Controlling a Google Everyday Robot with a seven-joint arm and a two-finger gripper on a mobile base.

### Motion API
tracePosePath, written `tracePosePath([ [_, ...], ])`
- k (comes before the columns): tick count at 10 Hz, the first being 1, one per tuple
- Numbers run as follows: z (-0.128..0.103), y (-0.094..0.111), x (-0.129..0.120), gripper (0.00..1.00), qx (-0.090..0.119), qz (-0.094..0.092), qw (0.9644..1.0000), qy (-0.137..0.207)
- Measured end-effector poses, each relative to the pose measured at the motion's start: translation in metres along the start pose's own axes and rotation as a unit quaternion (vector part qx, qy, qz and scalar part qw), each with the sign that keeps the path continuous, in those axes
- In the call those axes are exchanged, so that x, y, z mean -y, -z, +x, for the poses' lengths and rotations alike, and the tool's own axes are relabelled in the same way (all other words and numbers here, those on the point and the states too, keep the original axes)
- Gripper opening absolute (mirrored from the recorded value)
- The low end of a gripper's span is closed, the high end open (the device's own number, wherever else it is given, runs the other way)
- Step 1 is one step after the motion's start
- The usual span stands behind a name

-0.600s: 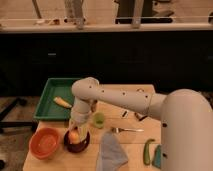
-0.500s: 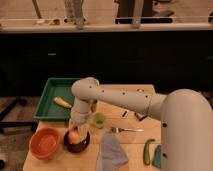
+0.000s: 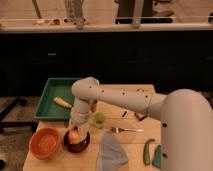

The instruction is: Place apple in purple bowl

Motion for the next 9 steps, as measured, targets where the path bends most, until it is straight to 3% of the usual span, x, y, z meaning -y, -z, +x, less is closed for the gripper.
tracePosePath([
  [7, 0.0003, -0.0006, -0.0003, 0.75, 0.001, 0.000, 1.0000, 0.000],
  [9, 0.0003, -0.0006, -0.0002, 0.80, 0.001, 0.000, 1.0000, 0.000],
])
